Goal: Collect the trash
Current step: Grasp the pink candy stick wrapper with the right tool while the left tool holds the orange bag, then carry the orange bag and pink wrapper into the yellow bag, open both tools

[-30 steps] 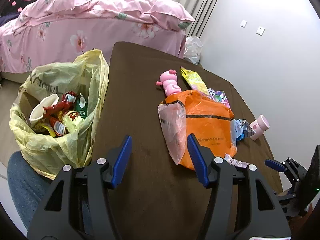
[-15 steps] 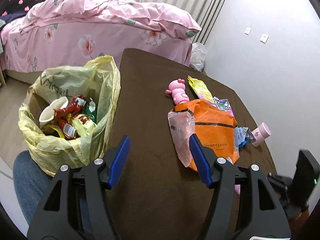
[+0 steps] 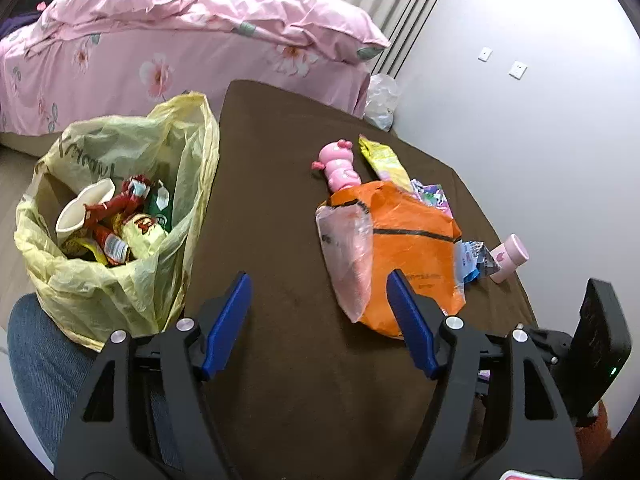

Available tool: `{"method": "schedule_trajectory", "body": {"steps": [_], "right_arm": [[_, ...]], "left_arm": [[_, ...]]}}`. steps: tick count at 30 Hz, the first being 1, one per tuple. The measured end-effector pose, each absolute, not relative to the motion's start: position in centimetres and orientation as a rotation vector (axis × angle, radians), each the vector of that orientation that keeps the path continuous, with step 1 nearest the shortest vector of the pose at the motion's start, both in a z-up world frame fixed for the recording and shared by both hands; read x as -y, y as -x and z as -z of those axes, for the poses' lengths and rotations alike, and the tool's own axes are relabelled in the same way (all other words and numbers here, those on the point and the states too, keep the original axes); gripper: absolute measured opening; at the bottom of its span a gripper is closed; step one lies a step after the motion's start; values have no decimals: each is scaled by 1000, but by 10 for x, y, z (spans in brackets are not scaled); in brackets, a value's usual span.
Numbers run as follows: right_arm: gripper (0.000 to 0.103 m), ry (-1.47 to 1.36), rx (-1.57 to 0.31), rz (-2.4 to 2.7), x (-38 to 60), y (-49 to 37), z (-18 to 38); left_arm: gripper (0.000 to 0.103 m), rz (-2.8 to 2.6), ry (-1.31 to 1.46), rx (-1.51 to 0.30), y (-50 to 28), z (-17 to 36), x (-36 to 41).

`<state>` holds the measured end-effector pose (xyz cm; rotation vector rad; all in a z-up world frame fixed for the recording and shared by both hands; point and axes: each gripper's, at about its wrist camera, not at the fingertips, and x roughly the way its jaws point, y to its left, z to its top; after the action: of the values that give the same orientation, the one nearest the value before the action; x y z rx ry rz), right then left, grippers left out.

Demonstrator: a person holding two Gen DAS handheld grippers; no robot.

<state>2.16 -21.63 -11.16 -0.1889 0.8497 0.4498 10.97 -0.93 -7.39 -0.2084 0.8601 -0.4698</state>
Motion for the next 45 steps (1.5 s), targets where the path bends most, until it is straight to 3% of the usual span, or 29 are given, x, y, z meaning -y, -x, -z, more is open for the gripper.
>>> {"method": "schedule_trajectory", "body": {"steps": [2, 13, 14, 17, 21, 36, 45], "right_arm": [[10, 184, -822, -438, 219, -14, 106], [9, -17, -755, -336, 270, -3, 85], [9, -23, -750, -327, 273, -2, 85], [9, -42, -742, -313, 278, -1, 84], [9, -56, -725, -298, 282, 0, 79], [9, -22, -552, -368, 243, -11, 1], [9, 27, -517, -442, 184, -50, -28]], "left_arm": [[70, 485, 218, -874, -111, 76, 9], [70, 444, 111, -908, -138, 80, 53], [64, 440, 123, -927, -141, 83, 54], [30, 444, 134, -980, -143, 94, 59], [22, 478, 186, -955, -132, 87, 49], [21, 245, 107, -555, -80, -23, -30], [21, 83, 133, -472, -85, -35, -86]]}}
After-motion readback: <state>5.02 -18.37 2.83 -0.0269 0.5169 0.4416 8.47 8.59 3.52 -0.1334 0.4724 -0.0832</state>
